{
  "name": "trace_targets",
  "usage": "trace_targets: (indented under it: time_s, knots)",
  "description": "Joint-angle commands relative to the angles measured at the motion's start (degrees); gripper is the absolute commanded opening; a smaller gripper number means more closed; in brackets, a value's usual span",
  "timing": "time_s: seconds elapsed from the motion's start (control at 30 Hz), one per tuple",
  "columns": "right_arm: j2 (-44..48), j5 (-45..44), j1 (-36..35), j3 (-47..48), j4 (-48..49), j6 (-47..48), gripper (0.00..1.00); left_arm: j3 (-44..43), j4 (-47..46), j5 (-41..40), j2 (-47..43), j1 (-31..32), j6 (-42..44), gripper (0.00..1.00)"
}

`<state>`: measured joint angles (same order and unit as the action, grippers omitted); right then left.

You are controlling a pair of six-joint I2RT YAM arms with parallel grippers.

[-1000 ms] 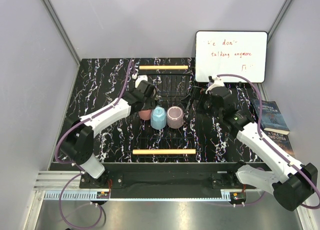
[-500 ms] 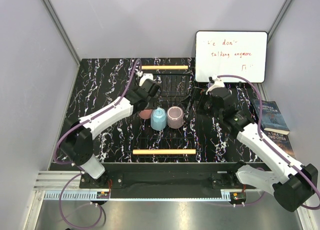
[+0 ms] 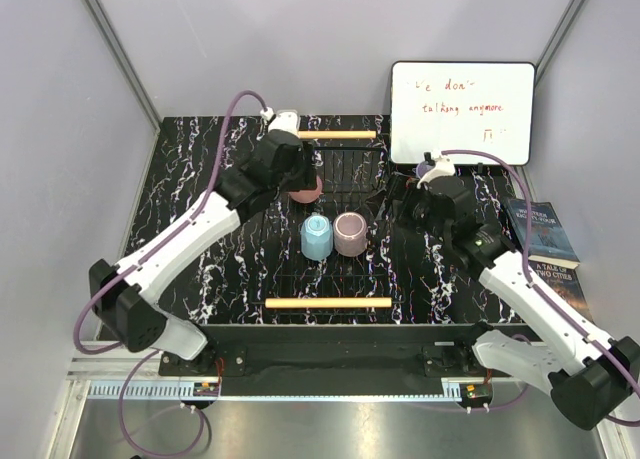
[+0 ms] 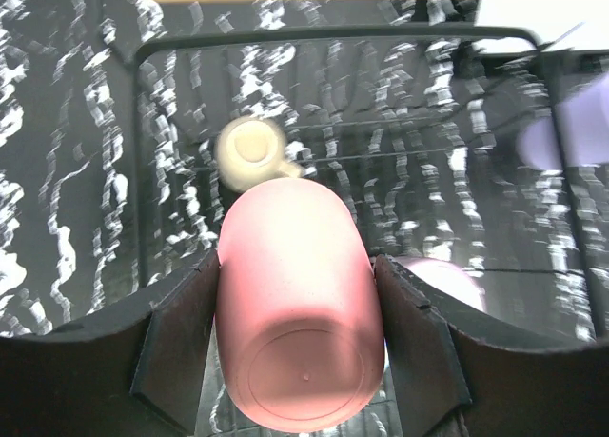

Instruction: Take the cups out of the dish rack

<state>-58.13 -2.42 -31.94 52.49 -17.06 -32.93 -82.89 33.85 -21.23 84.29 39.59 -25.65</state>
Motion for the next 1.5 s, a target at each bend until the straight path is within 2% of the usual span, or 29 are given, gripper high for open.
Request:
trace_targets:
  time_s: [0.0, 0.13, 0.23, 0.33, 0.43, 0.47, 0.6, 0.77, 1.1, 1.47]
  knots:
    - [2.9, -1.0, -0.7, 1.1, 1.1, 1.5, 1.00, 5.1, -11.9, 10.5, -7.6, -1.4, 0.3, 0.00]
    - [4.9, -1.4, -0.6, 0.0, 1.9, 1.6, 1.00, 9.9, -19.3, 20.4, -11.2, -5.0, -2.4, 0.00]
    - [6.4, -0.8, -0.6, -0.6, 2.9, 1.6, 0.99, 15.5, -27.9, 34.0, -13.2, -8.7, -6.8, 0.00]
    - [8.0, 0.2, -0.6, -1.5, 4.0, 1.1, 1.00, 21.3, -38.7, 43.6, -14.2, -12.4, -12.9, 0.00]
    - [9.4, 2.0, -0.6, -2.6, 5.6, 0.8, 1.00, 26.4, -50.5, 49.8, -13.7, -15.2, -20.5, 0.00]
    - [9.7, 2.3, -0.6, -2.7, 6.0, 0.8, 1.00, 27.7, -57.0, 53.4, -13.3, -15.8, -22.4, 0.00]
    - [10.3, 8.1, -0.6, -4.0, 9.6, -0.5, 1.00, 32.5, -74.0, 59.8, -10.7, -17.4, -34.7, 0.00]
    - [10.4, 15.8, -0.6, -6.0, 16.3, -2.5, 0.98, 35.6, -91.4, 64.1, -7.1, -17.4, -44.3, 0.00]
    - [9.3, 20.1, -0.7, -6.4, 27.4, -5.1, 0.96, 38.2, -97.7, 66.9, -5.1, -17.4, -49.3, 0.00]
    - [-0.5, 26.8, -0.6, -4.3, 36.6, -9.1, 0.88, 38.6, -99.1, 67.6, -3.9, -15.7, -50.2, 0.00]
